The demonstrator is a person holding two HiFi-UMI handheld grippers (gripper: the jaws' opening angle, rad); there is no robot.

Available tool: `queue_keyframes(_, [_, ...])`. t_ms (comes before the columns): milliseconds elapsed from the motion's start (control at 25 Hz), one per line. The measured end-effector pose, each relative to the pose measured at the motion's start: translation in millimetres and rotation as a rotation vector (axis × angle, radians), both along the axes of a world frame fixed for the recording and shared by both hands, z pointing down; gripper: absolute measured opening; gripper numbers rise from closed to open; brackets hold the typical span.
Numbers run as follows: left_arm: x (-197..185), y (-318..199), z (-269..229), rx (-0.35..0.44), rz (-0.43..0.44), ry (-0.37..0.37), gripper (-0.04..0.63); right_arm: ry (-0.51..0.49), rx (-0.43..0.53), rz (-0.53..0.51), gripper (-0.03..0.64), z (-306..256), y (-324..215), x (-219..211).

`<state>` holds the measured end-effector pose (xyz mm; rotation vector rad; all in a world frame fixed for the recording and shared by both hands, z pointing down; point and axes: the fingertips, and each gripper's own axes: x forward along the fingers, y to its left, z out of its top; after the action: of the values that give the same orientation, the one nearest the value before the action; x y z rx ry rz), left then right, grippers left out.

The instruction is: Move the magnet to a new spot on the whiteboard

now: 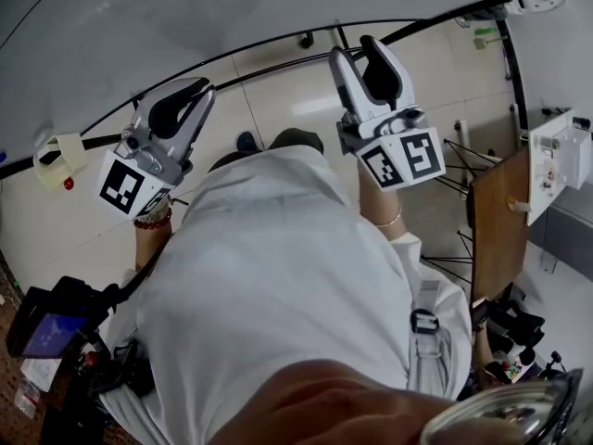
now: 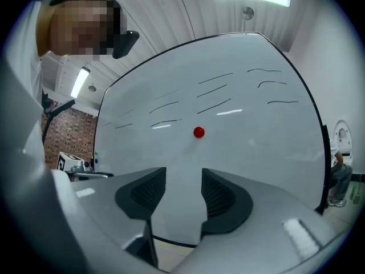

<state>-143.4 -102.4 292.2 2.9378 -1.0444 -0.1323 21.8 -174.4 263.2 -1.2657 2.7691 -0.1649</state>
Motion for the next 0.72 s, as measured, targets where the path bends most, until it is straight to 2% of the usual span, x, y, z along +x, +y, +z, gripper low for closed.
queue_keyframes(120, [26, 5, -7, 0.018, 0.091, 0.029, 0.038, 0.026, 0.031, 0.037, 0.181, -15, -6, 19])
queue_keyframes(280, [59, 1, -2, 0.024, 0.073, -0.01, 0.038, 0.111, 0.102, 0.056, 0.169, -33, -19, 49])
queue_keyframes(480, [60, 1, 3, -0.006, 0.074, 0.004, 0.008, 0.189, 0.161, 0.051, 0.169, -41, -34, 29])
queue_keyframes(600, [56, 4, 5, -0.008, 0.071, -0.028, 0.008, 0.198, 0.203, 0.082, 0.169, -48, -40, 22])
queue_keyframes(720, [52, 3, -2, -0.002, 0.048, 0.0, 0.006, 0.201, 0.242, 0.087, 0.169, -54, -41, 13])
